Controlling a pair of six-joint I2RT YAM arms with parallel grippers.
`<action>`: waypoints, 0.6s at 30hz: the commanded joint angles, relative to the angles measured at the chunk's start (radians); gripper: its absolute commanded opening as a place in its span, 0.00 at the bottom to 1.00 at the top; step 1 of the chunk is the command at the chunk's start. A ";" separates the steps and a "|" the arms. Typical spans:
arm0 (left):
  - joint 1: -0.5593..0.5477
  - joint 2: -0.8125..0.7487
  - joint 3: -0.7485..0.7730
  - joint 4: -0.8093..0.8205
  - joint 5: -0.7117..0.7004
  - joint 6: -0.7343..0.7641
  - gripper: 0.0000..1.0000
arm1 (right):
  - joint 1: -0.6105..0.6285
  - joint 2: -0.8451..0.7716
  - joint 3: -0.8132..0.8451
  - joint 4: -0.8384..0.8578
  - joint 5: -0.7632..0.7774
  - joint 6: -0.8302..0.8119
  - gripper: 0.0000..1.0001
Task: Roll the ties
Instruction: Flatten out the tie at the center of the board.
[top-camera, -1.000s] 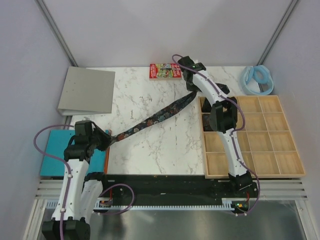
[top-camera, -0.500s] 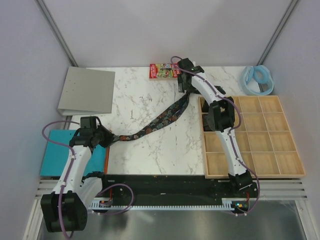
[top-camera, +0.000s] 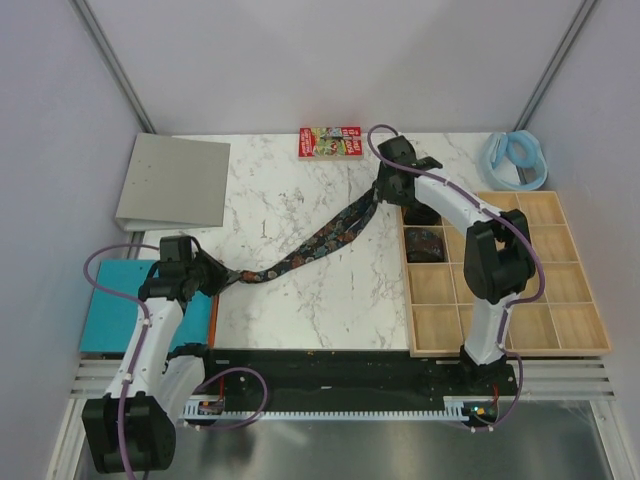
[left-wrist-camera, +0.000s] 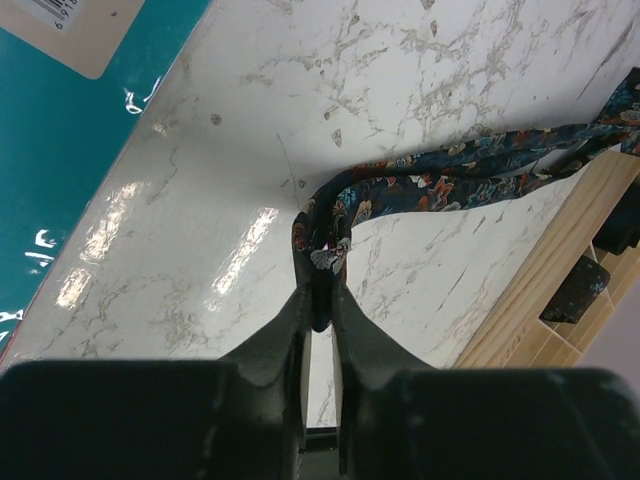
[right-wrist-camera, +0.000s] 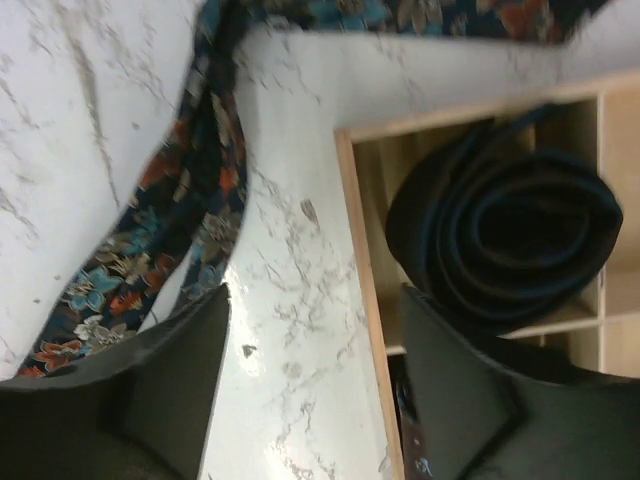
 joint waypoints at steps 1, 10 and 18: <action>0.004 -0.048 -0.023 0.022 0.017 -0.017 0.12 | 0.001 -0.070 -0.169 0.107 -0.021 0.093 0.66; 0.006 -0.111 -0.040 -0.003 0.026 -0.033 0.02 | 0.033 0.042 -0.115 0.107 -0.036 0.099 0.31; 0.006 -0.163 -0.028 -0.050 0.018 -0.019 0.02 | 0.036 0.216 0.092 0.031 0.090 0.091 0.29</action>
